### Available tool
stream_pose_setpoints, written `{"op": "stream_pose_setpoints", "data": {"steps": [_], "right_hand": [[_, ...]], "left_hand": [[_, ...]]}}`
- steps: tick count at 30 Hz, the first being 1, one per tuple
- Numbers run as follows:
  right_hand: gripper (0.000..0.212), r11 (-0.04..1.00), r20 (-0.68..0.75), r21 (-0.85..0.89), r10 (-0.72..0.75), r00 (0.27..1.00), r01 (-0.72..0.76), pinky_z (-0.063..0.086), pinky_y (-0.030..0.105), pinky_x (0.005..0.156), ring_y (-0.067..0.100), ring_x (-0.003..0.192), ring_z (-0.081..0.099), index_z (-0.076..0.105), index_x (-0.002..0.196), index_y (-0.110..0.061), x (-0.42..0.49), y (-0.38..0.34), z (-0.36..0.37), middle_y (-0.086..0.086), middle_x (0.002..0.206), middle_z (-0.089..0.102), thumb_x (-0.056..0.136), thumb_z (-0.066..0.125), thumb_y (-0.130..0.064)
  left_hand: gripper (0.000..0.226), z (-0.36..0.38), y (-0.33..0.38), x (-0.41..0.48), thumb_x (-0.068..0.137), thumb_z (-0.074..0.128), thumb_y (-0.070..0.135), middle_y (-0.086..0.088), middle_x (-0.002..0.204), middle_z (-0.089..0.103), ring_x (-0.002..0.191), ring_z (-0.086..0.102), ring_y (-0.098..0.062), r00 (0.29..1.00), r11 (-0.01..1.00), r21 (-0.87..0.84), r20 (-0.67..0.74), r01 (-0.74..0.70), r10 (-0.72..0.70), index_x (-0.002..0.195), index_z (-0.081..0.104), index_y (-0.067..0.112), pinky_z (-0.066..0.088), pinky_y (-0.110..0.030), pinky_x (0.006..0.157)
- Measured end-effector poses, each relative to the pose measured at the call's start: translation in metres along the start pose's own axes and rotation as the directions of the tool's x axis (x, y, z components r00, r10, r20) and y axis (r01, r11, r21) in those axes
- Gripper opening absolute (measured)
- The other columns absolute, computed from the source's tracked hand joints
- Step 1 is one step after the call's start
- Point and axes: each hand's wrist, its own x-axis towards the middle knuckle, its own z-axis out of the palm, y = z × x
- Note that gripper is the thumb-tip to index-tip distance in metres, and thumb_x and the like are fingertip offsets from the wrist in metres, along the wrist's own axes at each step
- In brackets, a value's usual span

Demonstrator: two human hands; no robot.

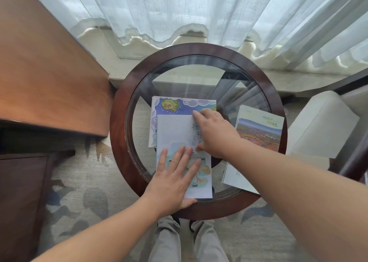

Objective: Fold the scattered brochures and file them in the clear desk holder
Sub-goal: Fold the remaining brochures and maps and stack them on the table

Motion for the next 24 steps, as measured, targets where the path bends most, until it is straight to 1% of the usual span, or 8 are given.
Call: {"op": "stream_pose_setpoints", "data": {"steps": [3, 6, 9, 11, 15, 20, 22, 24], "right_hand": [[0.087, 1.0, -0.012, 0.007, 0.015, 1.0, -0.015, 0.041, 0.042, 0.103, 0.026, 0.13, 0.033, 0.026, 0.146, -0.017, 0.004, 0.0, -0.004, 0.004, 0.139, 0.034, 0.079, 0.077, -0.036], [0.087, 0.999, -0.025, -0.024, 0.023, 0.999, -0.024, 0.043, 0.041, 0.099, 0.026, 0.129, 0.033, 0.026, 0.146, -0.018, 0.005, -0.002, -0.004, 0.003, 0.139, 0.035, 0.079, 0.077, -0.037], [0.087, 0.998, -0.049, -0.051, 0.03, 0.998, -0.033, 0.044, 0.04, 0.094, 0.025, 0.128, 0.034, 0.025, 0.147, -0.018, 0.005, -0.003, -0.001, 0.003, 0.138, 0.036, 0.079, 0.077, -0.035], [0.085, 0.998, -0.067, -0.056, 0.028, 0.997, -0.032, 0.044, 0.04, 0.093, 0.025, 0.127, 0.035, 0.027, 0.145, -0.019, 0.005, -0.002, 0.0, 0.003, 0.137, 0.037, 0.078, 0.077, -0.035], [0.087, 1.0, -0.082, -0.013, 0.027, 0.996, -0.028, 0.044, 0.041, 0.094, 0.025, 0.126, 0.036, 0.03, 0.143, -0.021, 0.005, 0.002, 0.003, 0.002, 0.135, 0.038, 0.074, 0.079, -0.04], [0.087, 1.0, -0.092, 0.03, 0.009, 0.996, -0.007, 0.042, 0.038, 0.098, 0.023, 0.127, 0.035, 0.03, 0.144, -0.023, 0.003, 0.006, 0.006, 0.001, 0.137, 0.038, 0.074, 0.078, -0.042], [0.086, 1.0, -0.097, 0.009, 0.017, 0.995, -0.016, 0.042, 0.036, 0.096, 0.023, 0.125, 0.037, 0.031, 0.143, -0.022, 0.003, 0.005, 0.003, 0.001, 0.136, 0.039, 0.074, 0.079, -0.042], [0.086, 1.0, -0.083, 0.016, 0.025, 0.996, -0.024, 0.043, 0.036, 0.094, 0.023, 0.125, 0.037, 0.032, 0.142, -0.022, 0.004, 0.004, 0.003, 0.001, 0.135, 0.039, 0.073, 0.08, -0.04]], "left_hand": [[0.111, -0.002, -0.002, 0.003, 0.066, 0.061, 0.075, -0.021, 0.158, 0.007, 0.148, 0.012, -0.038, 1.0, 1.0, 0.004, -0.017, -0.001, 0.001, 0.152, 0.02, 0.017, 0.008, -0.072, 0.11], [0.11, 0.0, -0.003, 0.002, 0.068, 0.057, 0.076, -0.018, 0.159, 0.001, 0.149, 0.006, -0.036, 1.0, 1.0, -0.005, -0.021, 0.004, -0.004, 0.153, 0.014, 0.019, 0.002, -0.07, 0.111], [0.106, -0.003, -0.003, 0.003, 0.071, 0.042, 0.083, -0.018, 0.16, 0.011, 0.148, 0.009, -0.035, 0.999, 0.999, -0.053, -0.037, -0.003, 0.001, 0.152, 0.022, 0.019, 0.004, -0.067, 0.113], [0.1, -0.009, -0.005, 0.016, 0.076, 0.032, 0.083, -0.017, 0.16, 0.016, 0.149, 0.008, -0.033, 0.991, 0.989, -0.131, -0.099, 0.074, -0.087, 0.152, 0.026, 0.017, 0.005, -0.063, 0.114], [0.106, -0.011, -0.012, 0.048, 0.079, 0.009, 0.084, -0.018, 0.157, -0.024, 0.146, -0.023, -0.031, 0.959, 0.961, -0.086, -0.081, 0.264, -0.271, 0.152, -0.008, 0.009, -0.01, -0.059, 0.116], [0.109, -0.01, -0.012, 0.051, 0.076, 0.004, 0.086, -0.018, 0.154, -0.033, 0.144, -0.029, -0.032, 0.96, 0.959, -0.046, -0.021, 0.28, -0.281, 0.149, -0.019, 0.009, -0.011, -0.061, 0.115], [0.111, -0.018, -0.017, 0.046, 0.074, 0.01, 0.087, -0.018, 0.157, -0.026, 0.144, -0.027, -0.033, 0.969, 0.967, -0.069, -0.007, 0.245, -0.246, 0.151, -0.015, 0.011, -0.01, -0.062, 0.115], [0.115, -0.02, -0.023, 0.025, 0.07, 0.03, 0.088, -0.021, 0.161, -0.003, 0.148, -0.008, -0.038, 0.981, 0.977, -0.088, 0.005, 0.193, -0.193, 0.154, 0.008, 0.013, 0.005, -0.066, 0.114]]}}
